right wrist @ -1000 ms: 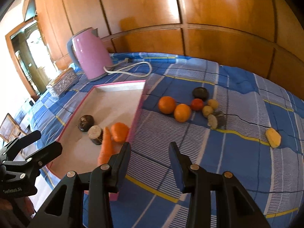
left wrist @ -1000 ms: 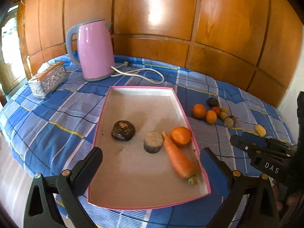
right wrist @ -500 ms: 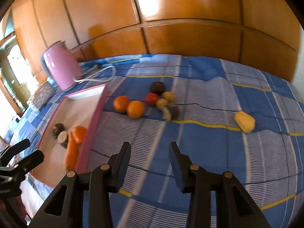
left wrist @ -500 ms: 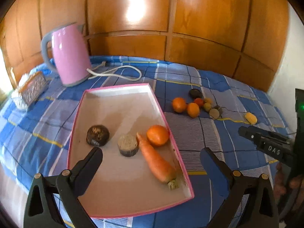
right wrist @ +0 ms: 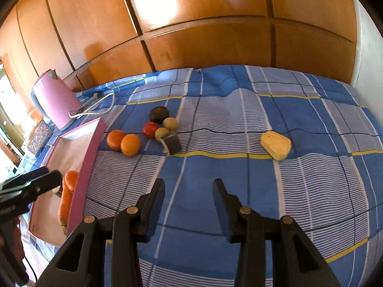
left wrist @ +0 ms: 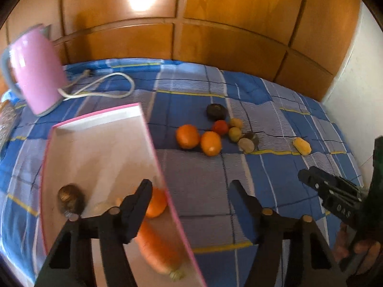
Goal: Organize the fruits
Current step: 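Move both grippers back toward the remaining fruit cluster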
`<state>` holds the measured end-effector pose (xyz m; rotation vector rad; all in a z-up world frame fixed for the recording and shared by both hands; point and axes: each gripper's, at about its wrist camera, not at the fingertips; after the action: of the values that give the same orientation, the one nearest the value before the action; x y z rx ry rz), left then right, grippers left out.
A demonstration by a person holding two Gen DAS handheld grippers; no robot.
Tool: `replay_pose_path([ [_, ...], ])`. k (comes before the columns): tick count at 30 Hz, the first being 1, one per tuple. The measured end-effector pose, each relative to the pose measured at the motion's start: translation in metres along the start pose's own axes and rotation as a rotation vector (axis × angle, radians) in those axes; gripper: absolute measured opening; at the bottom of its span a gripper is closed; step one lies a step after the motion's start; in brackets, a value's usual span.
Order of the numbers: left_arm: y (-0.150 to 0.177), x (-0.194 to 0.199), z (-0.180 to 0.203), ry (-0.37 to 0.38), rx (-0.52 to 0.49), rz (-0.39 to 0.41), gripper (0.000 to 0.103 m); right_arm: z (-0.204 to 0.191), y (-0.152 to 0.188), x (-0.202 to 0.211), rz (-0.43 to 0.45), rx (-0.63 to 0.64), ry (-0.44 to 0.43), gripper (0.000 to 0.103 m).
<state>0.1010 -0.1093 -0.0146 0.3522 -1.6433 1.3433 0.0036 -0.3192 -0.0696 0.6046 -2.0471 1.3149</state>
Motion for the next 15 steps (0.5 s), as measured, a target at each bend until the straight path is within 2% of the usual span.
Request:
replay_pose_path([
  [5,-0.028,-0.032,0.002,0.044,0.028,-0.038,0.045,0.017,-0.002,-0.002,-0.002,-0.02,0.021,0.042],
  [7,-0.039,-0.048,0.0,0.059,0.046,-0.058,0.04,0.024,-0.004,-0.003,-0.005,-0.035,0.029,0.042],
  [15,-0.063,-0.089,-0.01,0.019,0.109,-0.075,0.041,0.052,-0.013,-0.005,-0.007,-0.065,0.06,0.042],
])
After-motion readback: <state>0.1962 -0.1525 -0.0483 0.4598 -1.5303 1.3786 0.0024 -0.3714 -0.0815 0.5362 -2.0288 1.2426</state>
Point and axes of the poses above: each gripper's, at about its wrist camera, not at the fingertips, and x roughly against the way its jaws point, z to its right, y to its underside, and after that the axes turned 5 degrees about -x, right-handed
